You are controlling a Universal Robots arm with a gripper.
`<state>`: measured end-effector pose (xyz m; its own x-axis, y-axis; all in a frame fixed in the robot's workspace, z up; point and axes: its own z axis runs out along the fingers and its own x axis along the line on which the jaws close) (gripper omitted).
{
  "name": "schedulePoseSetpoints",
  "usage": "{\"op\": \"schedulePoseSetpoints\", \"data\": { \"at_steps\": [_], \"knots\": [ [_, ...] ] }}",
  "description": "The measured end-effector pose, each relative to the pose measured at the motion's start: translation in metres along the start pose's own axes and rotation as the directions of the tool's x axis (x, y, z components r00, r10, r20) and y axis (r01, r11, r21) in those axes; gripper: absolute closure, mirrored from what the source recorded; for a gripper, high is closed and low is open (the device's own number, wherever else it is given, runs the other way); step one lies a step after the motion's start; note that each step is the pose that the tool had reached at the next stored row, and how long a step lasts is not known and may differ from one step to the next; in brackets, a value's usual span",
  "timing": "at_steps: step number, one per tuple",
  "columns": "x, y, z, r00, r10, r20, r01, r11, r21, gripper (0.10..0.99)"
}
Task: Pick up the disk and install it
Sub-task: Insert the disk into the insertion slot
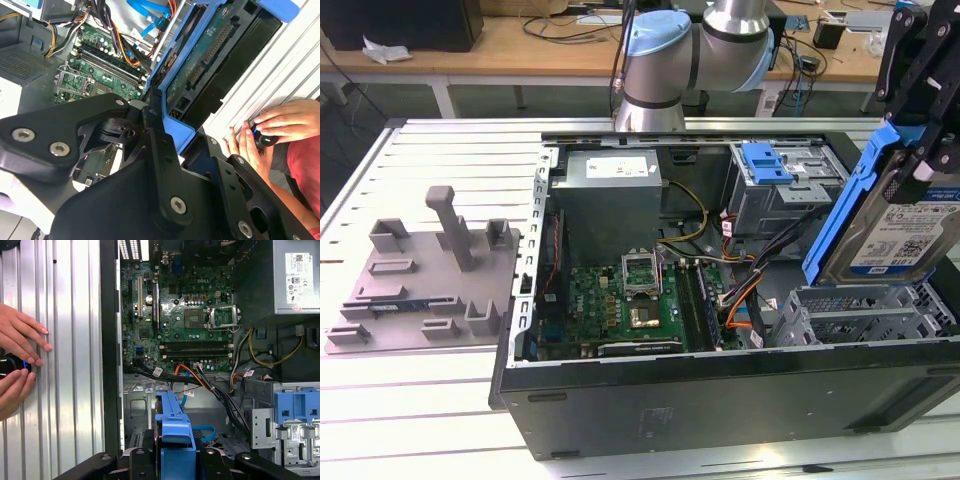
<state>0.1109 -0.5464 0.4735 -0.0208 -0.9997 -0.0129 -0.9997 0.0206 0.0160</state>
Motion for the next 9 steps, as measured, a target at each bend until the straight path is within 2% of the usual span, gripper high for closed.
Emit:
{"op": "schedulePoseSetpoints", "data": {
  "at_steps": [9],
  "knots": [
    [0.0, 0.0, 0.0002, 0.9996, -0.027, -0.0004, 0.027, 0.9996, 0.0, 0.718]
  ]
}}
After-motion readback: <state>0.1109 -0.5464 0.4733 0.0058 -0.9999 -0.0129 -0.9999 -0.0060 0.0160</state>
